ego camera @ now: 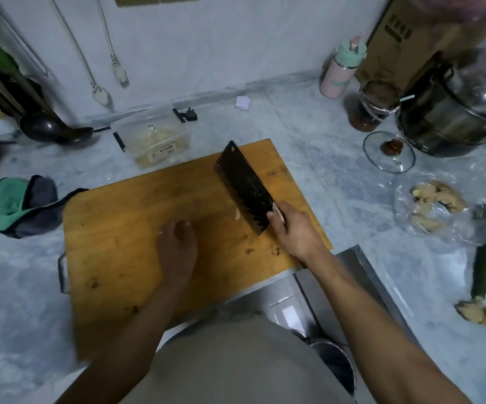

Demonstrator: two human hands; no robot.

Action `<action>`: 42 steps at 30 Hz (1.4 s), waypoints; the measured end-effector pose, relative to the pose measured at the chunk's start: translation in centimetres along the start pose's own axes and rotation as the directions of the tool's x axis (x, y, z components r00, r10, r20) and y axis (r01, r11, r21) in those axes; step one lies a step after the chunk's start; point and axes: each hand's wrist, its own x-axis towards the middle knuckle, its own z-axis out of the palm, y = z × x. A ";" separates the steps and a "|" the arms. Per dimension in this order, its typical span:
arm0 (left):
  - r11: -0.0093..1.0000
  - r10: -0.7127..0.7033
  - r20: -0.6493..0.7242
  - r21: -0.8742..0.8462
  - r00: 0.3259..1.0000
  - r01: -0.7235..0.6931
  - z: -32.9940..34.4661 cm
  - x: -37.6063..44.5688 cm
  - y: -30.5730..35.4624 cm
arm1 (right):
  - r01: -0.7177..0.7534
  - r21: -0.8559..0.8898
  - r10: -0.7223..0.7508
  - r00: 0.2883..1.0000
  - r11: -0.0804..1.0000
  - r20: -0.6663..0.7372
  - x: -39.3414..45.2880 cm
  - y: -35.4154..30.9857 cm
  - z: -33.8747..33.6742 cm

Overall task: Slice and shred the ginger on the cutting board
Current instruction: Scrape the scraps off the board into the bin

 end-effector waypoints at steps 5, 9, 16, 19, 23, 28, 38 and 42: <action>0.980 0.009 -0.041 0.197 0.999 -0.001 1.5 -2.3 -2.3 | 0.049 -0.370 -0.065 0.997 0.928 -0.031 5.5 0.5 -3.5; 0.972 -0.046 -0.055 0.229 0.997 0.058 1.9 -3.4 -1.7 | 0.080 -0.575 -0.045 0.996 0.814 0.074 9.6 1.9 -4.1; 0.909 -0.170 -0.286 0.325 0.943 0.262 1.9 -5.7 -2.6 | 0.243 -0.640 -0.117 0.965 0.729 0.233 8.2 4.0 -1.5; 0.892 -0.213 -0.269 0.339 0.939 0.299 2.8 -6.7 -2.8 | 0.354 -0.639 -0.162 0.926 0.683 0.341 5.4 4.8 -1.9; 0.900 -0.189 -0.227 0.348 0.955 0.261 4.5 -7.1 -1.8 | 0.355 -0.611 -0.197 0.930 0.708 0.311 4.3 5.2 -3.1; 0.892 -0.262 -0.302 0.287 0.917 0.349 6.1 -7.6 -0.5 | 0.142 -0.620 -0.085 0.989 0.772 0.120 5.5 4.7 -4.8; 0.962 -0.252 -0.288 0.026 0.924 0.270 10.2 -6.6 2.6 | 0.147 -0.242 -0.116 0.983 0.959 0.141 0.3 6.1 -3.8; 0.846 -0.502 -0.412 -0.415 0.760 0.335 8.6 -5.8 2.0 | 0.222 0.110 -0.235 0.964 0.969 0.128 -0.6 3.8 -4.4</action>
